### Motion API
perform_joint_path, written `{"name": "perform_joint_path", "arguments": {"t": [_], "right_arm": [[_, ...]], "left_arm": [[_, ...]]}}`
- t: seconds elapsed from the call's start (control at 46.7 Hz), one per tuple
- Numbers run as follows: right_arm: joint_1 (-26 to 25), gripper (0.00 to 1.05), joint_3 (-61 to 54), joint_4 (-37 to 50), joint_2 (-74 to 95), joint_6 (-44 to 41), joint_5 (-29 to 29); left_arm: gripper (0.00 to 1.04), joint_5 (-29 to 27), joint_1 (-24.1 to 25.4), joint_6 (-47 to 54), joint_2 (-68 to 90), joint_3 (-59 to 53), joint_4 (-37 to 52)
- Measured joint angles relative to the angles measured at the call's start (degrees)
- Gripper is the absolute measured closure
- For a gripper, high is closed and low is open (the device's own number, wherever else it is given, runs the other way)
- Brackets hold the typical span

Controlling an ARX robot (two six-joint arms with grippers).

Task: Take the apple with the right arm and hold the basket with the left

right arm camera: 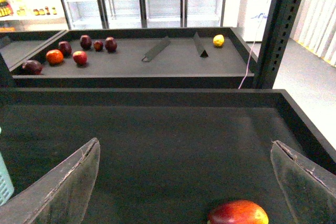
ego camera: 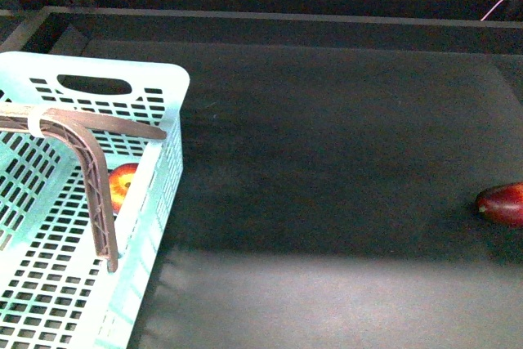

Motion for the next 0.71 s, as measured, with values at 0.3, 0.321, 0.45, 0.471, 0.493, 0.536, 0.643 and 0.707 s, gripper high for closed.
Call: {"name": "perform_joint_path", "arguments": {"t": [0.3, 0.321, 0.45, 0.471, 0.493, 0.536, 0.643, 0.707], "right_arm": [[0.0, 0.09, 0.0, 0.0, 0.0, 0.0, 0.0], [0.0, 0.09, 0.0, 0.0, 0.0, 0.0, 0.0], [0.0, 0.09, 0.0, 0.0, 0.0, 0.0, 0.0], [0.0, 0.09, 0.0, 0.0, 0.0, 0.0, 0.0], [0.0, 0.09, 0.0, 0.0, 0.0, 0.0, 0.0], [0.0, 0.09, 0.0, 0.0, 0.0, 0.0, 0.0], [0.0, 0.09, 0.0, 0.0, 0.0, 0.0, 0.0], [0.0, 0.09, 0.0, 0.0, 0.0, 0.0, 0.0]], "left_arm": [[0.41, 0.0, 0.0, 0.0, 0.0, 0.0, 0.0], [0.37, 0.02, 0.0, 0.0, 0.0, 0.0, 0.0], [0.14, 0.0, 0.0, 0.02, 0.0, 0.0, 0.0], [0.11, 0.0, 0.0, 0.02, 0.0, 0.0, 0.0], [0.06, 0.0, 0.0, 0.02, 0.0, 0.0, 0.0], [0.06, 0.02, 0.0, 0.13, 0.0, 0.0, 0.0], [0.07, 0.0, 0.0, 0.13, 0.0, 0.0, -0.02], [0.07, 0.0, 0.0, 0.13, 0.0, 0.0, -0.02]]}}
